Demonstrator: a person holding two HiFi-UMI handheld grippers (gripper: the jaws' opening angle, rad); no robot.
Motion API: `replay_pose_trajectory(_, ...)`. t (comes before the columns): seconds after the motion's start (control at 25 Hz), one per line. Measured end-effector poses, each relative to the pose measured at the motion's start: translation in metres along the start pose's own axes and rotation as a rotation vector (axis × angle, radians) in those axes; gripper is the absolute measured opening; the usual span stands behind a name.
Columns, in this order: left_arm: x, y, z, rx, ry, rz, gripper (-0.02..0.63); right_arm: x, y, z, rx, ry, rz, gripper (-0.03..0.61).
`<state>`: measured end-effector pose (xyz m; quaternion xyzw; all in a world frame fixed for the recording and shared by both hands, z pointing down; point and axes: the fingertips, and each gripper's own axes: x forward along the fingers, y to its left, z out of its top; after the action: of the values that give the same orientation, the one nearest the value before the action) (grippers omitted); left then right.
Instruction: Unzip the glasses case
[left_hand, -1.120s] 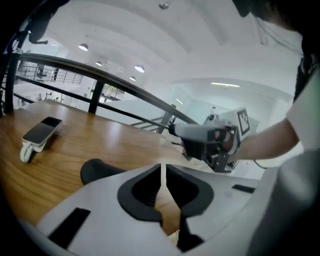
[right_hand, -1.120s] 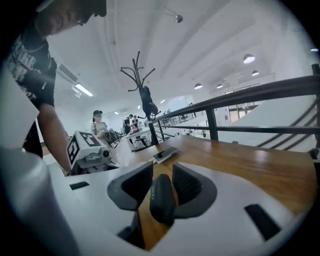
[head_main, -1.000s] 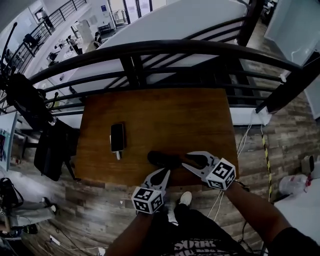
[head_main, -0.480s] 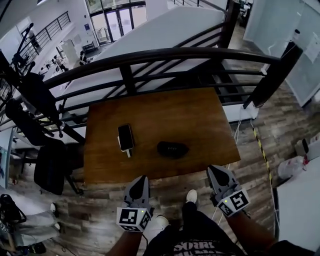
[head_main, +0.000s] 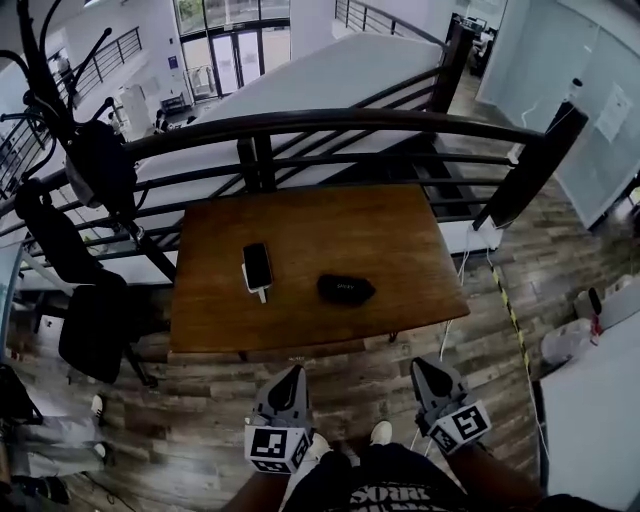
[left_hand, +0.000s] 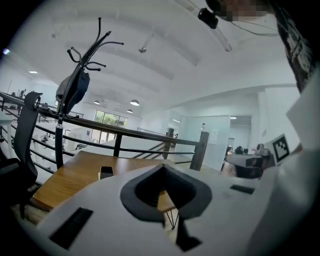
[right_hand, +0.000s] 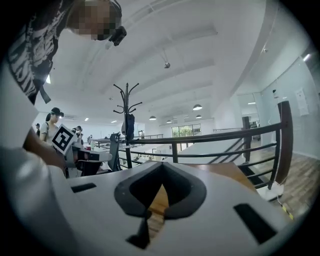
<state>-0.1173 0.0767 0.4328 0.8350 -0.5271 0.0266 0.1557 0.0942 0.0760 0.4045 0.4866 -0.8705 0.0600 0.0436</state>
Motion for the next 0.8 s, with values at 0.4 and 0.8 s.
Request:
replay_pose_trajectory(0.4,-0.001,-0.053,-0.009,0.022,-0.009,0.032,0.005,-0.025,-0.002,-0.002,0.034,-0.044,0.075,-0.002)
replay_pose_trajectory(0.8,-0.005,-0.082,-0.001,0.039,-0.031,0.088,0.005,-0.055,-0.018,-0.005,0.028,-0.035,0.120,-0.003)
